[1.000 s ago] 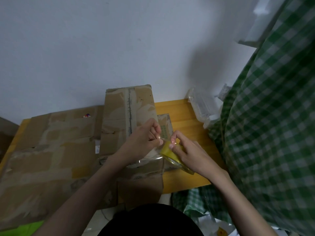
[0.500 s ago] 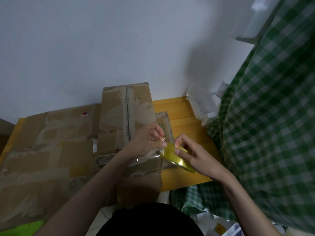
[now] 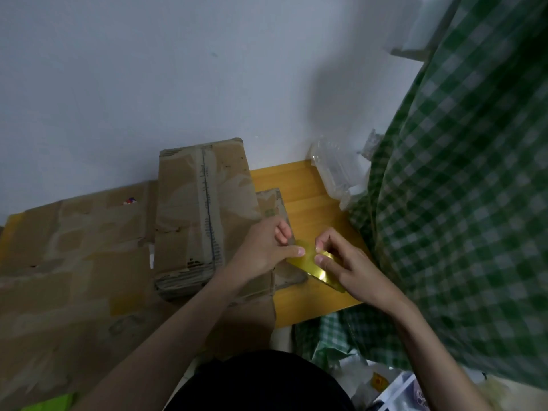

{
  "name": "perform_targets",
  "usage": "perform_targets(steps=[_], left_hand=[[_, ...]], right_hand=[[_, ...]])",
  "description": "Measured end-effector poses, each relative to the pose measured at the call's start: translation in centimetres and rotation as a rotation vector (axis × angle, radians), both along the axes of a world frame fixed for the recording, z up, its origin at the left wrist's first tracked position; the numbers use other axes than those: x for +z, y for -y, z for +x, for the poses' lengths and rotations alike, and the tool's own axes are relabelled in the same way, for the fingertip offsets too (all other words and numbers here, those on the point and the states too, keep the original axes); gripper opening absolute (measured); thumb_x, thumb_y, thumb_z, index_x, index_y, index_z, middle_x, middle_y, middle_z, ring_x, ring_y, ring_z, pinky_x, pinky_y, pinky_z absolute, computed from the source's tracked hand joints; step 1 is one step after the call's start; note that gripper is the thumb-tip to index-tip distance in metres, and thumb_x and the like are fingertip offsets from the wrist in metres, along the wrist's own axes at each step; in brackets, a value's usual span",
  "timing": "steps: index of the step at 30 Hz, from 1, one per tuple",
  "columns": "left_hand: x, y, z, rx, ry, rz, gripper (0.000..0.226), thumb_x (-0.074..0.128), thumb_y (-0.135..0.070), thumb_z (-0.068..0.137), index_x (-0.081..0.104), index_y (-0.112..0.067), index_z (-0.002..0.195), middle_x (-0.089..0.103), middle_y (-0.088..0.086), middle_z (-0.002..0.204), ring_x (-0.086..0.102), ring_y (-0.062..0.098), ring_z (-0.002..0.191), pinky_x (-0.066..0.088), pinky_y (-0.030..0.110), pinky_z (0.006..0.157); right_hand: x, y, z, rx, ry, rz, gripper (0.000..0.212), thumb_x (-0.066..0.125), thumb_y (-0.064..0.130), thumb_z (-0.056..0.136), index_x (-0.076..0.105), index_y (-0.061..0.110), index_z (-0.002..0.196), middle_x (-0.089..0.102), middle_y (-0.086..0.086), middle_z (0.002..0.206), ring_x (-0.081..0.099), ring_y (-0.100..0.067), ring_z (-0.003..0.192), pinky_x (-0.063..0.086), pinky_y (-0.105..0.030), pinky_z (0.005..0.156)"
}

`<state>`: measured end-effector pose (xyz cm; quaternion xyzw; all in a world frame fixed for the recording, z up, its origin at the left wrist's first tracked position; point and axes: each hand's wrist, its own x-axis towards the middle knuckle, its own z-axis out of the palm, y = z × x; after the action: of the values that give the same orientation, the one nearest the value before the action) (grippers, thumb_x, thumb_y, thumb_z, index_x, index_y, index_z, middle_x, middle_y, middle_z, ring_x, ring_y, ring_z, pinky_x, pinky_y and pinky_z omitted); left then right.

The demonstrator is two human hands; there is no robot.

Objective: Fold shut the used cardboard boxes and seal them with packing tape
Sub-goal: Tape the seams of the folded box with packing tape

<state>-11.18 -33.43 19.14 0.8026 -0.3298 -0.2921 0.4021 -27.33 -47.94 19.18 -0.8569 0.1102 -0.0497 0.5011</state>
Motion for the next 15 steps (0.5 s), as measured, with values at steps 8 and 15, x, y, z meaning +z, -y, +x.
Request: perform_targets(steps=[8,15], left_hand=[[-1.1,-3.8,1.5,0.087,0.334,0.044,0.007,0.072,-0.022,0.089,0.066,-0.026,0.088,0.057,-0.015,0.096,0.055,-0.002,0.084,0.043,0.014,0.074],[-3.4,-6.8,2.3,0.017,0.330,0.058,0.016,0.064,-0.023,0.095,0.073,-0.025,0.109,0.060,-0.015,0.107,0.057,0.000,0.100,0.050,0.026,0.093]], right_hand=[[-6.5,5.2,4.3,-0.334,-0.232,0.071,0.043,0.070,0.016,0.094,0.038,0.032,0.118,0.059,-0.007,0.089,0.057,-0.022,0.081,0.048,-0.037,0.073],[-15.1,7.0,10.6,-0.441,-0.395,-0.058,0.028,0.073,-0.003,0.086,0.052,0.011,0.097,0.063,-0.008,0.105,0.060,-0.028,0.109,0.038,-0.028,0.079]])
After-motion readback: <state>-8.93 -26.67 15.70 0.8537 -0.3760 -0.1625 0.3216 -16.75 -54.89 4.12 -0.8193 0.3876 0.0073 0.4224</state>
